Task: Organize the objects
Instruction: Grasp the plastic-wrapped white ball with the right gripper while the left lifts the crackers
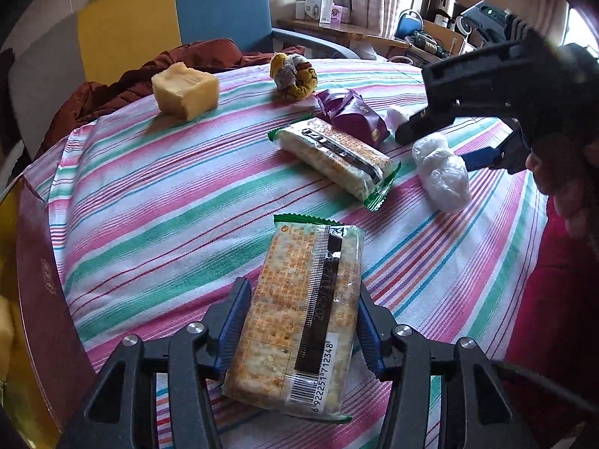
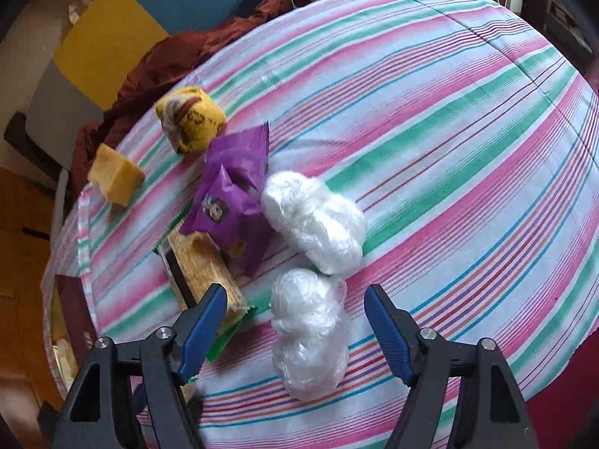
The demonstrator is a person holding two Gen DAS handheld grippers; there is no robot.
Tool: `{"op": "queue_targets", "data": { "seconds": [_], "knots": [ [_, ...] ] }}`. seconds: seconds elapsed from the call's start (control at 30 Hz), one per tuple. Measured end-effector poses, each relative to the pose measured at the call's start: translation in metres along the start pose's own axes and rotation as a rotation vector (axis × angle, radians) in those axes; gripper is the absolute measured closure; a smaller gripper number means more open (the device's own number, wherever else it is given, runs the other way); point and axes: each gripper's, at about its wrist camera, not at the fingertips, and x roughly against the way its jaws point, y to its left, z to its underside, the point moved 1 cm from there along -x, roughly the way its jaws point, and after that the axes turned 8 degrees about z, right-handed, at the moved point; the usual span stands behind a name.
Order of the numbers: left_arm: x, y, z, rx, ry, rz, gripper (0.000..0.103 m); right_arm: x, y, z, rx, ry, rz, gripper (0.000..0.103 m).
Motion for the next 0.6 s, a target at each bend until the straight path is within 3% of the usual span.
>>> {"op": "queue_targets", "data": {
  "seconds": [0.17,0.3,0.4,0.47,0.6],
  "knots": [
    [0.001,0.0,0.002,-0.008,-0.018,0.007,0.048,-0.006,0.004,0.003,0.028,0.016,0.053,0.039],
    [0.003,0.0,0.004,-0.017,-0.033,0.009,0.048,-0.007,0.012,0.006,0.076,0.007,0.074,0.065],
    [0.005,0.002,0.005,-0.011,-0.044,0.02,0.051,-0.003,0.021,0.009,0.109,-0.009,-0.004,0.066],
    [0.007,0.002,0.007,-0.013,-0.053,0.021,0.052,0.007,0.029,0.01,0.143,-0.045,-0.102,0.066],
    [0.016,0.004,0.008,0.023,-0.051,0.041,0.052,0.01,0.034,0.011,0.177,-0.069,-0.132,0.066]
  ]
}}
